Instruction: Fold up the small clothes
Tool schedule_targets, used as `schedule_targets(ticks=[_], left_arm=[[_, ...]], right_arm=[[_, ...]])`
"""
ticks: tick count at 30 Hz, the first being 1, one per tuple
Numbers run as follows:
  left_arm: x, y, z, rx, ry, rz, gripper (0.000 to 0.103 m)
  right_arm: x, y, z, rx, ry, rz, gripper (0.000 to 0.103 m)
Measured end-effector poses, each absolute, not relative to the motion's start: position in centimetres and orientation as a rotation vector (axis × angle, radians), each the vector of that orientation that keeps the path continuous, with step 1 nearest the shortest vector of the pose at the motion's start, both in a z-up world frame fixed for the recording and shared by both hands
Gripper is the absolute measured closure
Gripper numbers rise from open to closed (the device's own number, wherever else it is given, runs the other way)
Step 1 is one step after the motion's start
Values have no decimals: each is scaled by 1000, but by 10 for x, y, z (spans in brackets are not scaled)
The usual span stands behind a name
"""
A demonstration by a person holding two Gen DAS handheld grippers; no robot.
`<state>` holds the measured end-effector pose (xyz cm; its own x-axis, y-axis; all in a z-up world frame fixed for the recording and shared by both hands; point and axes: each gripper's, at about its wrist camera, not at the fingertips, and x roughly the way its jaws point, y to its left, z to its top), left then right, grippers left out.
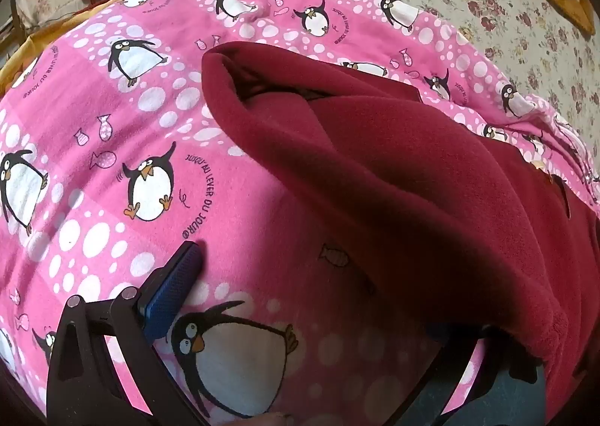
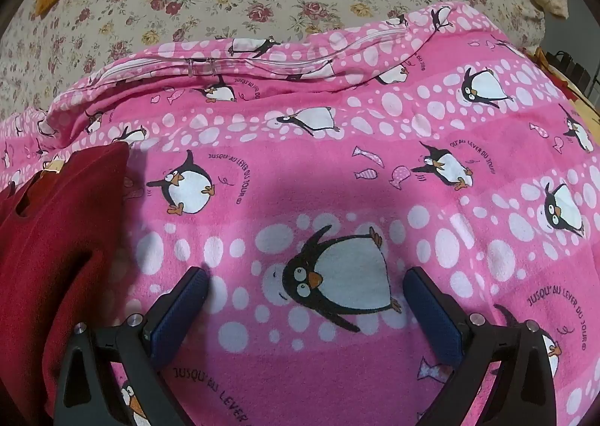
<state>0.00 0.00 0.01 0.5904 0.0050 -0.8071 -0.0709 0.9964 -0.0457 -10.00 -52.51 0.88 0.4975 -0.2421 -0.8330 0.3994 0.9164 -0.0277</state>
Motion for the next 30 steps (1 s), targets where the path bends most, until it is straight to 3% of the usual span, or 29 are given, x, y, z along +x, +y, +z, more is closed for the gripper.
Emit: schedule_targets(ticks=[30], left_arm=[[-46, -4, 10, -17, 986, 4, 1]], right_arm=[[-99, -530, 11, 190, 982, -371, 0]])
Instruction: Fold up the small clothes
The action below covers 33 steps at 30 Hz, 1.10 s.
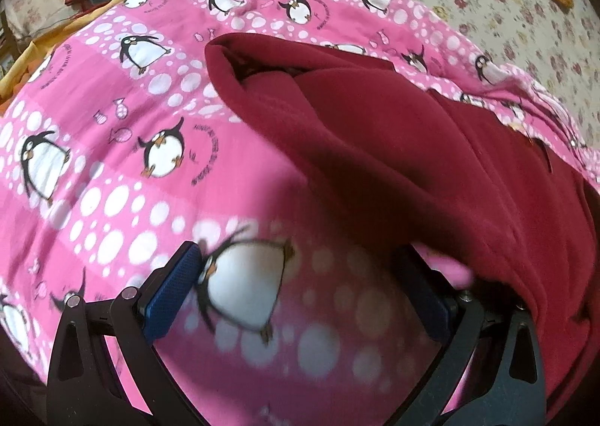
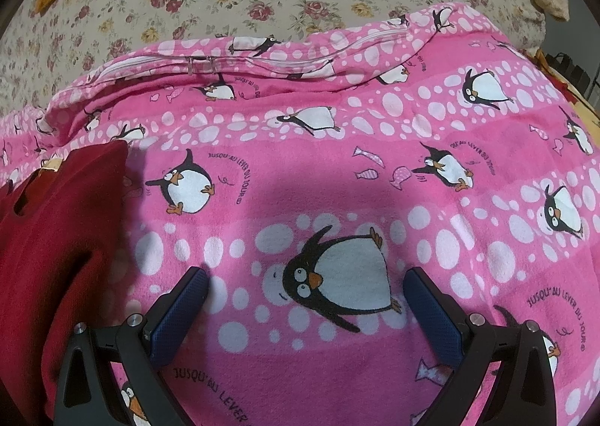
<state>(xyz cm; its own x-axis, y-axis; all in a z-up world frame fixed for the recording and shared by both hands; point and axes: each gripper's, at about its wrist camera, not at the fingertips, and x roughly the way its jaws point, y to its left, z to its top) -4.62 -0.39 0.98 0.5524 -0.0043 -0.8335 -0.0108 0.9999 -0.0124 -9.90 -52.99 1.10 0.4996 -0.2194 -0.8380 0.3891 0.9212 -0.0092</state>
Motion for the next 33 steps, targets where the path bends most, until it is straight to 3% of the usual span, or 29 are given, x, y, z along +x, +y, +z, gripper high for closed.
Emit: schedule_targets(ticks=[8, 14, 26, 33], left_arm=[[-79, -12, 30, -57, 1004, -57, 1], [-104, -33, 58, -26, 960, -146, 1], [-135, -50, 96, -27, 933, -270, 1], [-137, -54, 94, -14, 934, -270, 1]], right_arm=[[-108, -536, 22, 215, 1064, -189, 0], [-154, -549, 50, 413, 1033, -155, 17], [-269, -493, 208, 226, 910, 30, 17], [-251, -426, 180, 311, 945, 199, 17]])
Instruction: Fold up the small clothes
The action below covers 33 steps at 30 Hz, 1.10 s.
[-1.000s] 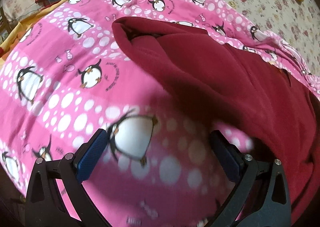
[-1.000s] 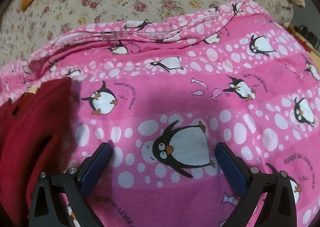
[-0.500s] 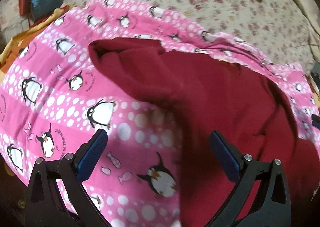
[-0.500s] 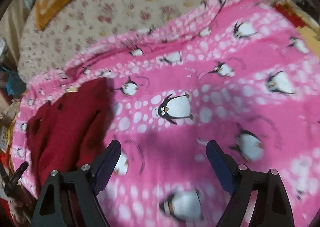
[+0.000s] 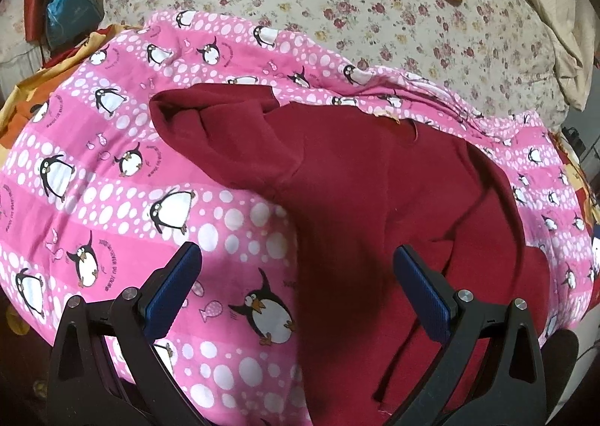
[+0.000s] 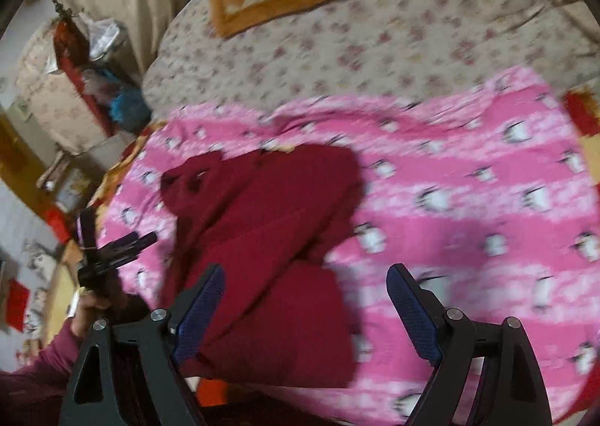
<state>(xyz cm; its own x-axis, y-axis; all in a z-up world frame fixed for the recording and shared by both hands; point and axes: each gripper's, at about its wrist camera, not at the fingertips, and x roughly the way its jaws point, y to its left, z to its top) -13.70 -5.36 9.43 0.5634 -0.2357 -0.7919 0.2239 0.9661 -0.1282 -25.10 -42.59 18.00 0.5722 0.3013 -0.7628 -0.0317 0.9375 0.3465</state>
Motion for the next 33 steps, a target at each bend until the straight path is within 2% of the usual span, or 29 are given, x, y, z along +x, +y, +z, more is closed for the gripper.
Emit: schedule_targets(ticks=[2, 6, 11, 17, 27, 33], left_arm=[[-138, -56, 92, -7, 935, -276, 1], [-134, -57, 80, -7, 963, -272, 1], [-125, -56, 67, -6, 982, -246, 1], [-110, -58, 60, -4, 987, -221, 1], [-93, -62, 62, 17, 963, -198, 1], [-81, -62, 65, 15, 948, -185, 1]], right_arm=[[-237, -410, 160, 334, 951, 219, 17], [-205, -384, 121, 338, 962, 193, 25], [-176, -374, 89, 347, 931, 149, 27], [-163, -354, 92, 263, 873, 186, 27], [-133, -338, 75, 296, 980, 173, 27], [-115, -334, 80, 334, 946, 147, 27]])
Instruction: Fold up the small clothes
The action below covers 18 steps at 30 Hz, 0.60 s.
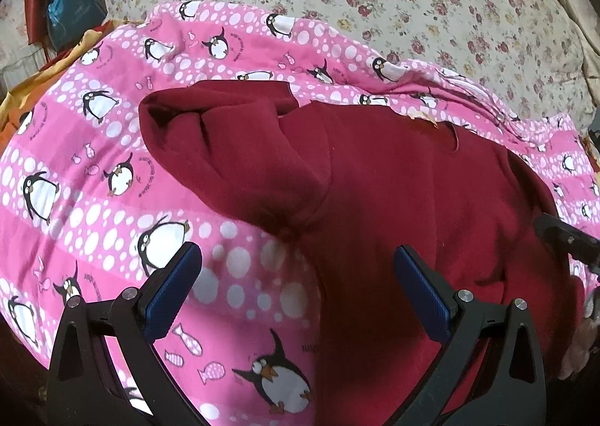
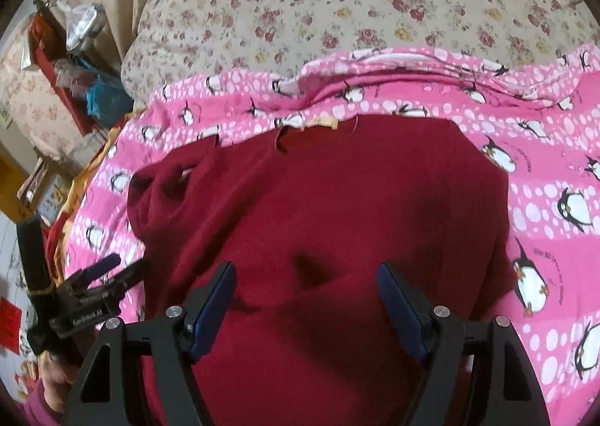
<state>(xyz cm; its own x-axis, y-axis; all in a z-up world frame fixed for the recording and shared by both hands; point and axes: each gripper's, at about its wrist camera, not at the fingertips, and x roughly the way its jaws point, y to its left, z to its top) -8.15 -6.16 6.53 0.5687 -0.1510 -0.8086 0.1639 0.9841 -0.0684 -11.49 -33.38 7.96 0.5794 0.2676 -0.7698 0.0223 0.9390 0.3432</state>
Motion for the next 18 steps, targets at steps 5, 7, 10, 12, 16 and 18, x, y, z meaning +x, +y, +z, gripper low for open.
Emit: schedule_targets(ticks=[5, 7, 10, 12, 16, 18], left_arm=[[-73, -59, 64, 3, 950, -170, 1], [-70, -59, 63, -1, 951, -164, 1], [-66, -57, 62, -4, 948, -154, 1], [-64, -55, 62, -5, 947, -147, 1], [-58, -51, 60, -8, 951, -133, 1], [-55, -49, 59, -10, 952, -127, 1]], right_arm=[[-105, -320, 77, 250, 902, 128, 27], [-102, -317, 73, 250, 898, 141, 27], [-94, -313, 64, 263, 915, 158, 27], [-90, -310, 57, 259, 932, 161, 27], [-84, -306, 45, 223, 966, 152, 27], [-83, -303, 43, 199, 979, 154, 27]])
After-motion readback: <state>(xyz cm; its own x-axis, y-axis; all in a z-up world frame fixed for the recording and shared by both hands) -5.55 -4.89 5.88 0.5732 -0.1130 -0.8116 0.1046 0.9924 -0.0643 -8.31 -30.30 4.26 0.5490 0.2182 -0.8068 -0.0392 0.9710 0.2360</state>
